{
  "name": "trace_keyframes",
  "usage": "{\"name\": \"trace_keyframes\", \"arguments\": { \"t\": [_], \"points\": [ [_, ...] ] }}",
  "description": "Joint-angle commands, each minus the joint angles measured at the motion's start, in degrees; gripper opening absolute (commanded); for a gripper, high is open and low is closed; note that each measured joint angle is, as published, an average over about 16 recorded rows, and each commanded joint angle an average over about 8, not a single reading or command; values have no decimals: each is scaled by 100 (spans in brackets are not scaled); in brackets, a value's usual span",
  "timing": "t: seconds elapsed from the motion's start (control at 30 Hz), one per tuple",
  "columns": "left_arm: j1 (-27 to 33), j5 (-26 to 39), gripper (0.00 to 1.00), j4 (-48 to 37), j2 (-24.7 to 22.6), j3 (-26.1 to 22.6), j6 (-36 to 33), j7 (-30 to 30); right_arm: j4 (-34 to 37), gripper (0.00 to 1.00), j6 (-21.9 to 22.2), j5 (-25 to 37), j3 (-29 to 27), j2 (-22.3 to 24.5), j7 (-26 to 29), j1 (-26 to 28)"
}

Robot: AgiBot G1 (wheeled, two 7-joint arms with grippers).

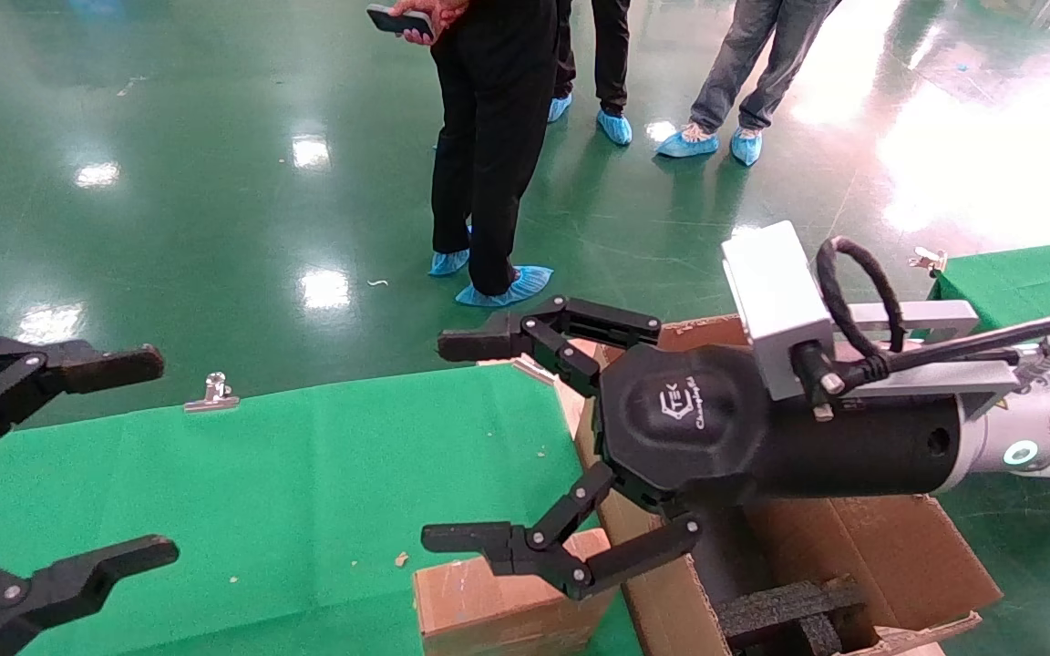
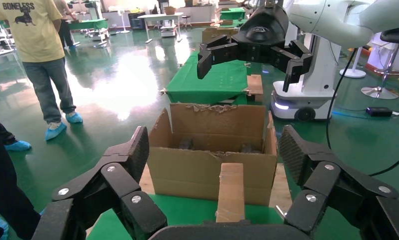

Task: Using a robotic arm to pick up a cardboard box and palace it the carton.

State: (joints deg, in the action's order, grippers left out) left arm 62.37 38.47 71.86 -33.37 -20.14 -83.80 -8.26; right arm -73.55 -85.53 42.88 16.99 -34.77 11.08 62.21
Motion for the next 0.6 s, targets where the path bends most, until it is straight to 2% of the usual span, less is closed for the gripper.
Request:
{"name": "trace_keyframes", "arguments": {
  "t": [0.03,0.33,0.6],
  "points": [
    [0,0,0,0,0,0,0,0,5,100,14,-15,-15,4,-6,-16],
    [0,0,0,0,0,-1,0,0,16,100,-279,878,440,2,101,467],
    [0,0,0,-1,0,-1,0,1,136,100,-483,1952,1171,-240,137,1145]
  ]
}}
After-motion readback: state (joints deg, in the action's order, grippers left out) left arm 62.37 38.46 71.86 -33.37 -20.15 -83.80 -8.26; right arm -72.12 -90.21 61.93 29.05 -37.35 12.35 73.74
